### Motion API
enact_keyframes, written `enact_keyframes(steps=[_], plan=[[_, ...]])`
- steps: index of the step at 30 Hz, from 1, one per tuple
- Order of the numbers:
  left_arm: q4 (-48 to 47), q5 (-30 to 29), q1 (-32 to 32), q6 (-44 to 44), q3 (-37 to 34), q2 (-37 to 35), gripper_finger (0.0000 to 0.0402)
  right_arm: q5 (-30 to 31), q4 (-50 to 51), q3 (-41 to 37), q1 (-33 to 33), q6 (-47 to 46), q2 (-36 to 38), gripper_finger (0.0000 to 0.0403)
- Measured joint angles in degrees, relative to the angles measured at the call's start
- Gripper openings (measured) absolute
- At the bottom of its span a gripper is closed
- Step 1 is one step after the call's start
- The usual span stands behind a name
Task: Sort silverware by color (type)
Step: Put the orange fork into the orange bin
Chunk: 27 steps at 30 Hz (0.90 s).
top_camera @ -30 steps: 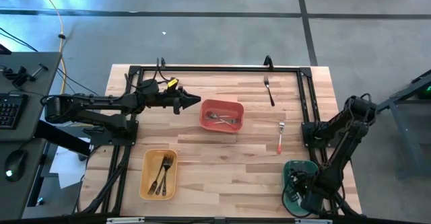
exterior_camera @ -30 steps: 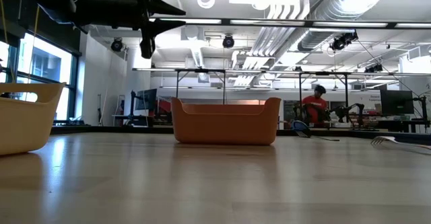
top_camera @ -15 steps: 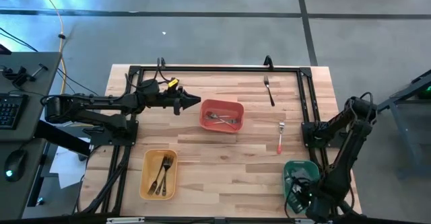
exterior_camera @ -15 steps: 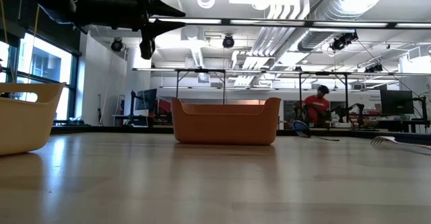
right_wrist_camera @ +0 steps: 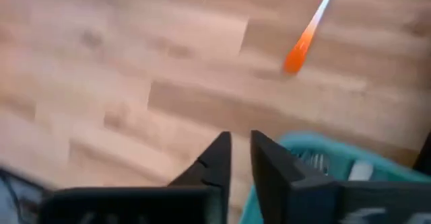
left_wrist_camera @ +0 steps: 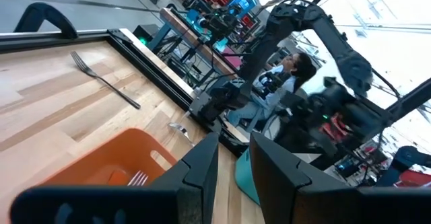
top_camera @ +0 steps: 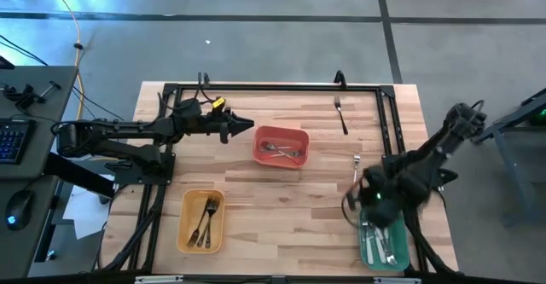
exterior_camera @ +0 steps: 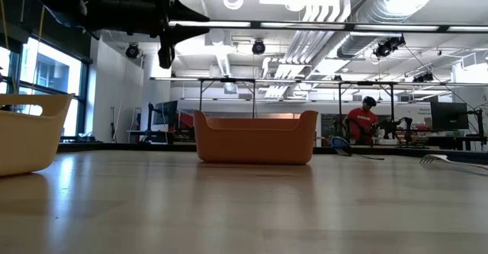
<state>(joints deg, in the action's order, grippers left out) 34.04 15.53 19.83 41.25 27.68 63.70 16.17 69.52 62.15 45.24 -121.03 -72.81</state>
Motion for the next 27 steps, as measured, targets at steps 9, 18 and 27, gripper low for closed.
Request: enact_keyframes(steps=[9,18,27], plan=[[-3.0,0.0,0.1,-1.2,0.0,0.0,0.0076,-5.5,-8.0,-18.8,-18.5,5.8,7.8,0.0151],[-3.8,0.4,0.1,-2.8,0.0,0.0,0.0076,-6.3,-26.4,-35.3,-30.8,10.3,7.9,0.0138],[-6.2,-0.9,0.5,-5.5,0.0,0.0,0.0076,-8.2,-30.3,-39.6,-35.3,16.6,8.1,0.0022]])
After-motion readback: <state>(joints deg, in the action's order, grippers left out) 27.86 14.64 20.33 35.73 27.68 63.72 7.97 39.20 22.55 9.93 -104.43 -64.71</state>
